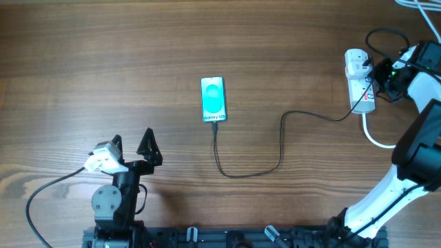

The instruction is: Plug charger to phone and switch on socket

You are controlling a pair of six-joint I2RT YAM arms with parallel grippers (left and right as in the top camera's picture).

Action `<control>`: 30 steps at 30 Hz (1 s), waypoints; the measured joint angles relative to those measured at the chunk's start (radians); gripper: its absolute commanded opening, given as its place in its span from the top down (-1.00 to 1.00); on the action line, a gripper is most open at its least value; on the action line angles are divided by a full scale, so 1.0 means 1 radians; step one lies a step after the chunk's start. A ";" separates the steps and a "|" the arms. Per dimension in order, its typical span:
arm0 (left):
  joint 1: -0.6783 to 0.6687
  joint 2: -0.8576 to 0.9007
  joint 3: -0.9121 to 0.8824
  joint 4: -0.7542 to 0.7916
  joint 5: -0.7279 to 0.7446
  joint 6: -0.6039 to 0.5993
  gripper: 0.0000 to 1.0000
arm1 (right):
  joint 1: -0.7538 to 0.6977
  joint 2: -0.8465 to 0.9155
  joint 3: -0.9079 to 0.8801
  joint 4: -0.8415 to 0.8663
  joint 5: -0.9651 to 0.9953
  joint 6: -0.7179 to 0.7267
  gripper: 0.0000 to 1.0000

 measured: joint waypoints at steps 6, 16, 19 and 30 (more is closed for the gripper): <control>0.000 0.000 0.000 0.000 0.000 0.000 -1.00 | 0.000 0.011 0.002 0.013 0.000 0.003 0.91; 0.000 0.000 0.000 0.000 0.000 0.000 -1.00 | -0.008 0.014 0.019 -0.035 -0.038 0.003 0.91; 0.000 0.000 0.000 0.000 0.000 0.000 -1.00 | -0.008 0.014 0.024 -0.056 -0.042 0.003 0.91; 0.000 0.000 0.000 0.000 0.000 0.000 -1.00 | 0.010 0.007 0.031 -0.100 -0.021 0.023 0.91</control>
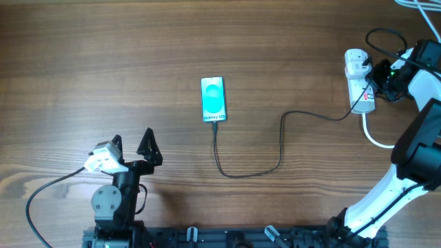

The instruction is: Plug charger to phone and switch on socket

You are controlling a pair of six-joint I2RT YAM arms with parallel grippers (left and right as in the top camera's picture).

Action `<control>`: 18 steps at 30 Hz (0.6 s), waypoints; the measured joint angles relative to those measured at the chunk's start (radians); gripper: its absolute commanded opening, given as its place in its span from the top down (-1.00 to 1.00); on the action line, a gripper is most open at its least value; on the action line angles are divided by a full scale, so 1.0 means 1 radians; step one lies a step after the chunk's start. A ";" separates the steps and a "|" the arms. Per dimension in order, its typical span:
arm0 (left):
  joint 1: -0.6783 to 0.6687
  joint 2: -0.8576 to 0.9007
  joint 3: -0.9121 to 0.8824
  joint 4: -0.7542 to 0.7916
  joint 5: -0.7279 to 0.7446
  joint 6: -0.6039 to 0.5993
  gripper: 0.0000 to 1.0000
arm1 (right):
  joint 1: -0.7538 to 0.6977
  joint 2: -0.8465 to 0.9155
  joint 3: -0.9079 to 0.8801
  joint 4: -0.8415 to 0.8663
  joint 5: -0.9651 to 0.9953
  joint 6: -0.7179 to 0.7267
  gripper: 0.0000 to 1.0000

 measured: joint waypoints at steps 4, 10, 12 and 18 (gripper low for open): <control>0.000 0.000 0.000 0.000 0.000 0.000 -1.00 | 0.004 -0.002 0.002 -0.008 0.019 0.016 0.91; 0.000 0.000 0.000 0.000 0.000 0.000 -1.00 | 0.036 -0.021 0.011 -0.124 0.036 0.045 0.91; 0.000 0.000 0.000 0.000 0.000 0.000 -1.00 | 0.048 -0.034 0.006 -0.176 0.035 0.049 0.91; 0.000 0.000 0.000 0.000 0.000 0.000 -1.00 | 0.008 -0.128 -0.042 -0.317 0.099 0.037 0.92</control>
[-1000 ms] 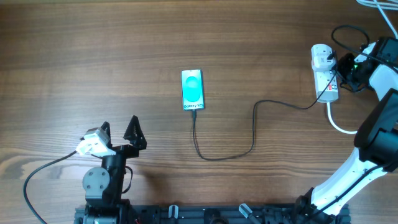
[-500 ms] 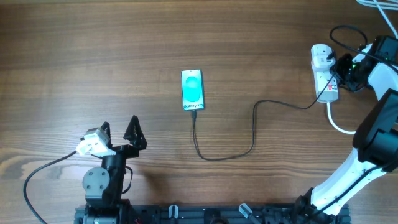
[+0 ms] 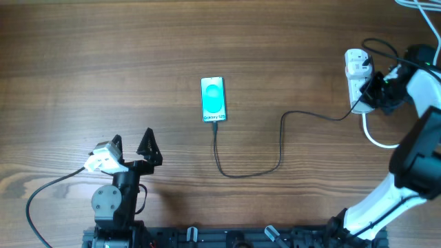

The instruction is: Plug charger to phone and switch on socket

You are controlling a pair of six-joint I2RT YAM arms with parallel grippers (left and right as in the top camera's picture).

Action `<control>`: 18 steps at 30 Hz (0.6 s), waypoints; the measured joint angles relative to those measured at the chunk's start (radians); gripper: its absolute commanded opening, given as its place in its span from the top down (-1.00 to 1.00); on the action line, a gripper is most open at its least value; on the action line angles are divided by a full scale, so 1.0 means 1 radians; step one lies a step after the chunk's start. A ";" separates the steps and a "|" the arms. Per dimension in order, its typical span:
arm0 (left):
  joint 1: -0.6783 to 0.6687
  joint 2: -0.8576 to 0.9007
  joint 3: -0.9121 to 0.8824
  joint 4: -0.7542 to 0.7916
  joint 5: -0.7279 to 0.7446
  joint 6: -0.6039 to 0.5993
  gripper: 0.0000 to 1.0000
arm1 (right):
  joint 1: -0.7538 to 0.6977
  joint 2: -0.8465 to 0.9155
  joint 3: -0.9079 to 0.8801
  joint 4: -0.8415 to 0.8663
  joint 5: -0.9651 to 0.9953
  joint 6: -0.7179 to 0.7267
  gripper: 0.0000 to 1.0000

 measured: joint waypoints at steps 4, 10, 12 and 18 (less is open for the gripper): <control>0.000 0.000 0.000 0.000 0.000 0.000 -1.00 | -0.013 -0.237 -0.006 -0.072 0.028 -0.061 0.91; 0.000 0.000 0.000 0.000 0.000 0.000 -1.00 | -0.011 -0.678 -0.002 -0.187 -0.031 -0.161 0.91; 0.000 0.000 0.000 0.000 0.000 0.000 -1.00 | -0.011 -0.811 -0.002 -0.225 -0.087 -0.209 0.91; 0.000 0.000 0.000 0.000 0.000 0.000 -1.00 | -0.011 -1.129 -0.018 -0.310 -0.251 -0.385 0.91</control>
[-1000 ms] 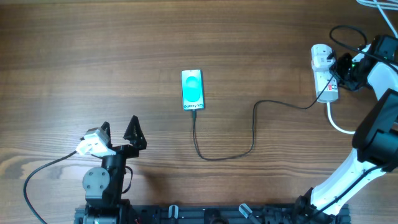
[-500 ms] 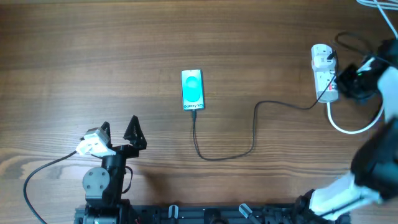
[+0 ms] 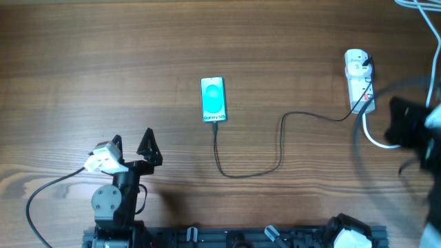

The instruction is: Plug charger to phone and switch on socket

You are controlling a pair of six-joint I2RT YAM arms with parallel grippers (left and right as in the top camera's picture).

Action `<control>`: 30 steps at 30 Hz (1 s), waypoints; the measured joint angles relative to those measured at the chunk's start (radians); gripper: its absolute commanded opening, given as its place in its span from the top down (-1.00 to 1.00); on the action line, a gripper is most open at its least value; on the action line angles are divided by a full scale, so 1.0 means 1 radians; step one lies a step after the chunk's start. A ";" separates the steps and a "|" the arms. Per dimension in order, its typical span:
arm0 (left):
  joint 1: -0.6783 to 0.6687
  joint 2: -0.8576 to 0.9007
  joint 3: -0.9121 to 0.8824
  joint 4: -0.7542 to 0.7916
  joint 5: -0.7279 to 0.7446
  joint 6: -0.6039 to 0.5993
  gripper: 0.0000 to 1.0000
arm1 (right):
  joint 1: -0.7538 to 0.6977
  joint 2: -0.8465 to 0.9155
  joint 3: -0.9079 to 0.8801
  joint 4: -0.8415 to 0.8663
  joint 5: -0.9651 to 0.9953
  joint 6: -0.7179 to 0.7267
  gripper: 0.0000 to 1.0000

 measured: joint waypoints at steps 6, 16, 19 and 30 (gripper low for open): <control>0.000 0.000 0.000 0.000 0.000 0.000 -1.00 | 0.000 -0.261 -0.055 -0.122 -0.094 -0.153 0.22; 0.000 0.000 0.000 0.000 0.000 0.000 -1.00 | 0.000 -0.351 -0.066 -0.193 -0.120 -0.132 -1.00; 0.000 0.000 0.000 0.000 0.000 0.000 -1.00 | 0.000 -0.351 -0.067 -0.194 -0.120 -0.117 -1.00; 0.000 0.000 0.000 0.000 0.000 0.000 -1.00 | 0.000 -0.351 -0.067 -0.230 -0.097 -0.106 -1.00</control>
